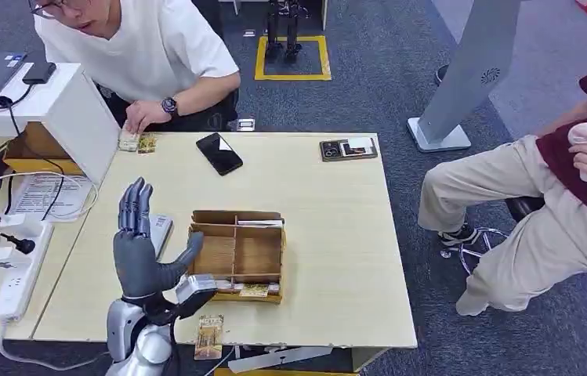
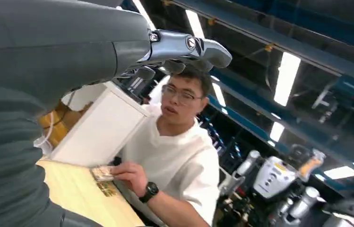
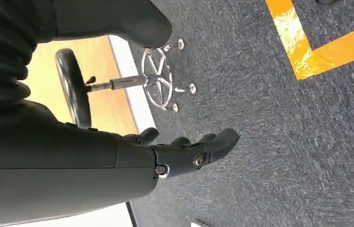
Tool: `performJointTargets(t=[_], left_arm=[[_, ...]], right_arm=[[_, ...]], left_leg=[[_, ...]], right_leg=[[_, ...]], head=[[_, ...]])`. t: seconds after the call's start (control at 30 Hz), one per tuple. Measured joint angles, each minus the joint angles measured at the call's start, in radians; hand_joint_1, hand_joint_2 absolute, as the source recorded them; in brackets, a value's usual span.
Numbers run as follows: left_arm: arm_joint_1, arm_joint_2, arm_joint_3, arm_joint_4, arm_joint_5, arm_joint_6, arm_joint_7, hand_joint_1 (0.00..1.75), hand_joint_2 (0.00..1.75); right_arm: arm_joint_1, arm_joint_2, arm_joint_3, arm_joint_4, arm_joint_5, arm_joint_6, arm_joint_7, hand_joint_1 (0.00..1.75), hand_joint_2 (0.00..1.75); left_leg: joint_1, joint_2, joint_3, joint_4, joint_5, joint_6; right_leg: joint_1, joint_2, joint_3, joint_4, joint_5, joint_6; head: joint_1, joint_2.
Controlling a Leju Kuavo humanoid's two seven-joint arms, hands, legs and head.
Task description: Pass the card to the sensor for recognition and then transmit it.
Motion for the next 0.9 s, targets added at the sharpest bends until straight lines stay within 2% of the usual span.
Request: performJointTargets(t=[0.13,0.27,0.43,0.67,0.9], left_arm=[[-0.003,0.048,-0.081,0.003,0.010,0.000,0.044,0.00,1.75],[-0.035,0.105,-0.200,0.038,-0.008,-0.006,0.102,0.00,1.75],[-0.100,0.151,-0.309,0.103,-0.096,-0.023,0.202,0.00,1.75],[-0.217,0.189,-0.451,0.202,-0.224,-0.102,0.351,0.00,1.75],[-0.294,0.194,-0.532,0.257,-0.273,-0.151,0.410,0.00,1.75]], right_arm=[[0.000,-0.001,0.000,0.000,0.004,0.002,-0.002,0.00,1.75],[-0.001,-0.004,0.000,0.000,0.007,0.007,-0.002,0.00,1.75],[-0.001,-0.008,0.000,0.000,0.011,0.015,-0.002,0.00,1.75],[-0.001,-0.012,0.000,0.000,0.018,0.021,0.002,0.00,1.75],[-0.001,-0.014,0.000,0.000,0.021,0.021,0.002,0.00,1.75]], left_leg=[[0.000,0.000,0.000,0.000,0.000,0.000],[0.000,0.000,0.000,0.000,0.000,0.000],[0.000,0.000,0.000,0.000,0.000,0.000],[0.000,0.000,0.000,0.000,0.001,0.000],[0.000,0.000,0.000,0.000,0.001,0.000]], right_leg=[[0.000,0.000,0.000,0.000,0.000,0.000],[0.000,0.000,0.000,0.000,0.000,0.000],[0.000,0.000,0.000,0.000,0.000,0.000],[0.000,0.000,0.000,0.000,0.000,0.000],[0.000,0.000,0.000,0.000,0.000,0.000]], head=[[0.000,0.000],[0.000,0.000],[0.000,0.000],[0.000,0.000],[0.000,0.000]])
